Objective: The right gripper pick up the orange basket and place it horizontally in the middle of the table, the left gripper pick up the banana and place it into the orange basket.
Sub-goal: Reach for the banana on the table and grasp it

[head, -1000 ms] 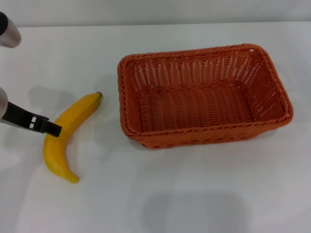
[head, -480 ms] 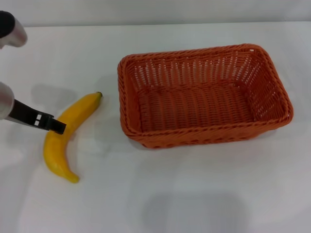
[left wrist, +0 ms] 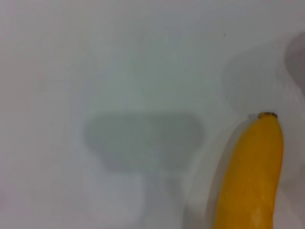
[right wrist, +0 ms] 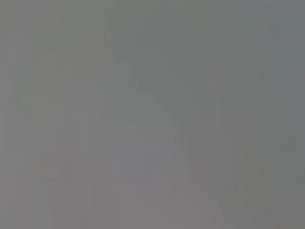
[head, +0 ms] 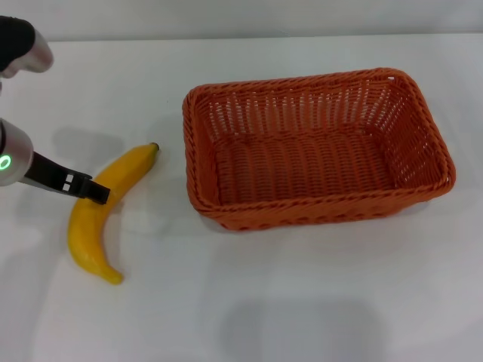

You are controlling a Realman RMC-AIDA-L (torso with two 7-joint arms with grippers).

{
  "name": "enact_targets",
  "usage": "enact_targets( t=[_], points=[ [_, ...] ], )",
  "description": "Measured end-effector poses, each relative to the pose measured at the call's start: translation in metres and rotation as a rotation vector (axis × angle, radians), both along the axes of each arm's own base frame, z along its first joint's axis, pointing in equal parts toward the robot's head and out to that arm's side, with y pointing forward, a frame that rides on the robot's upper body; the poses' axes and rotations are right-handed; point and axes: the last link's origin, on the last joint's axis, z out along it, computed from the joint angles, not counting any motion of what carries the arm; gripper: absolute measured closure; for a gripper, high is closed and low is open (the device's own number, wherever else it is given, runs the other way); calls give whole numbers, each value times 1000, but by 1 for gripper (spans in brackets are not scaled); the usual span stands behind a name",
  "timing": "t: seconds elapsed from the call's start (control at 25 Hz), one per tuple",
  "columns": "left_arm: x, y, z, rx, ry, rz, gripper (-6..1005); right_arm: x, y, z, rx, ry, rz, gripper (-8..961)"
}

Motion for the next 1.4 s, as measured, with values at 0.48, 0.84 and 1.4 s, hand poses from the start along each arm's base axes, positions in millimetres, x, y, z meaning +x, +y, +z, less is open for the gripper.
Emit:
enact_targets(
  t=[0.48, 0.84, 1.4],
  points=[
    [1, 6, -6, 0, 2, -26, 136, -1, -1, -1, -2, 1, 11, 108],
    [1, 10, -11, 1, 1, -35, 137, -1, -3, -2, -3, 1, 17, 108],
    [9, 13, -26, -5, -1, -99, 137, -2, -3, -2, -6, 10, 21, 109]
  ],
)
